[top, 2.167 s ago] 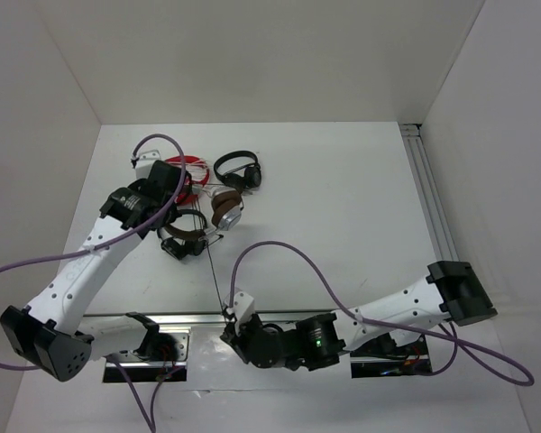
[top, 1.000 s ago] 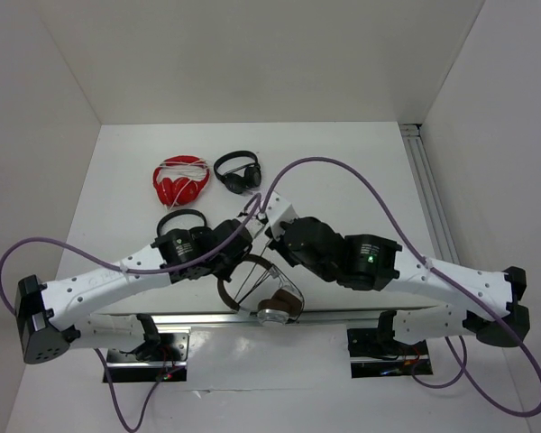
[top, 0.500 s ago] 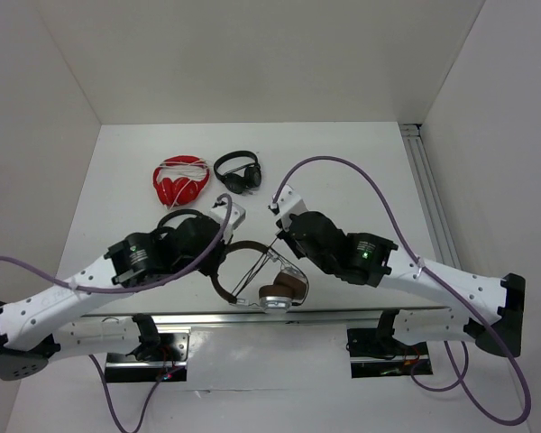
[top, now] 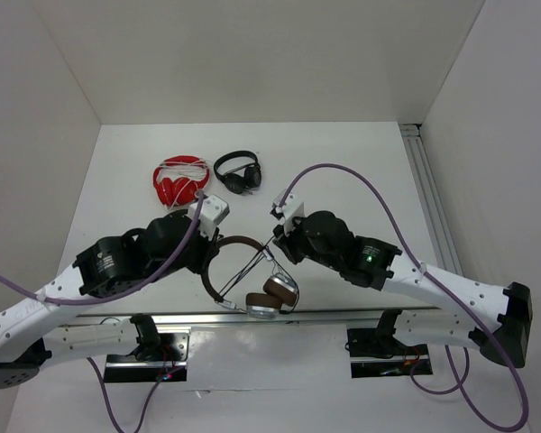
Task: Wrap the headphones
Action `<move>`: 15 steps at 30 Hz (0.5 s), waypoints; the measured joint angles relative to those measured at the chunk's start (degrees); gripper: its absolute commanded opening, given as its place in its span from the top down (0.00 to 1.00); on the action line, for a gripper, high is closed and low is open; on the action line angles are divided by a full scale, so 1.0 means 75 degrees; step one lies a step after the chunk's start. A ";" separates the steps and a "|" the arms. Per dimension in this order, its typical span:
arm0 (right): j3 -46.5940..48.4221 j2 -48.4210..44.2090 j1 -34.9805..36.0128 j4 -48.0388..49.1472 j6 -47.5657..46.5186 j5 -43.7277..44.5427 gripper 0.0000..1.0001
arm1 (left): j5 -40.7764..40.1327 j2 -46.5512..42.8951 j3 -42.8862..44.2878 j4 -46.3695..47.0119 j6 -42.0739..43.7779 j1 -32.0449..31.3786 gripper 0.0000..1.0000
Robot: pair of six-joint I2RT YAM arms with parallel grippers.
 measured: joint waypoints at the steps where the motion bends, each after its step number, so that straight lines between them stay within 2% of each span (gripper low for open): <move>1: -0.0047 -0.0029 -0.0006 0.0032 0.0009 -0.0117 0.69 | -0.0079 -0.0015 0.0000 -0.0006 -0.0017 -0.0006 1.00; 2: -0.0087 -0.0067 -0.0026 0.0041 0.0035 -0.0195 0.65 | -0.0169 -0.0020 0.0000 -0.0012 -0.0035 -0.0009 1.00; 3: -0.0122 -0.0114 -0.0047 0.0041 0.0058 -0.0213 0.53 | -0.0230 -0.0020 0.0000 -0.0012 -0.0050 -0.0015 1.00; 6: -0.0204 -0.0321 -0.0082 0.0038 0.0178 -0.0105 0.45 | -0.0449 -0.0020 0.0003 -0.0009 -0.0210 -0.0032 1.00; 7: -0.0219 -0.0408 -0.0082 0.0006 0.0283 0.0020 0.35 | -0.0560 -0.0020 0.0000 -0.0009 -0.0259 -0.0035 1.00; 10: -0.0227 -0.0562 -0.0087 -0.0032 0.0562 0.0431 0.29 | -0.0833 -0.0020 0.0003 0.0006 -0.0513 -0.0032 1.00; 12: -0.0274 -0.0606 -0.0090 -0.0093 0.0854 0.0761 0.21 | -0.0970 -0.0012 0.0003 0.0026 -0.0676 0.0047 1.00; 14: -0.0358 -0.0595 -0.0099 -0.0149 0.1148 0.1090 0.19 | -0.0982 0.0067 0.0090 -0.0017 -0.0813 0.0204 1.00; 15: -0.0382 -0.0577 -0.0099 -0.0256 0.1309 0.1271 0.12 | -0.0985 0.0146 0.0163 -0.0026 -0.0836 0.0306 1.00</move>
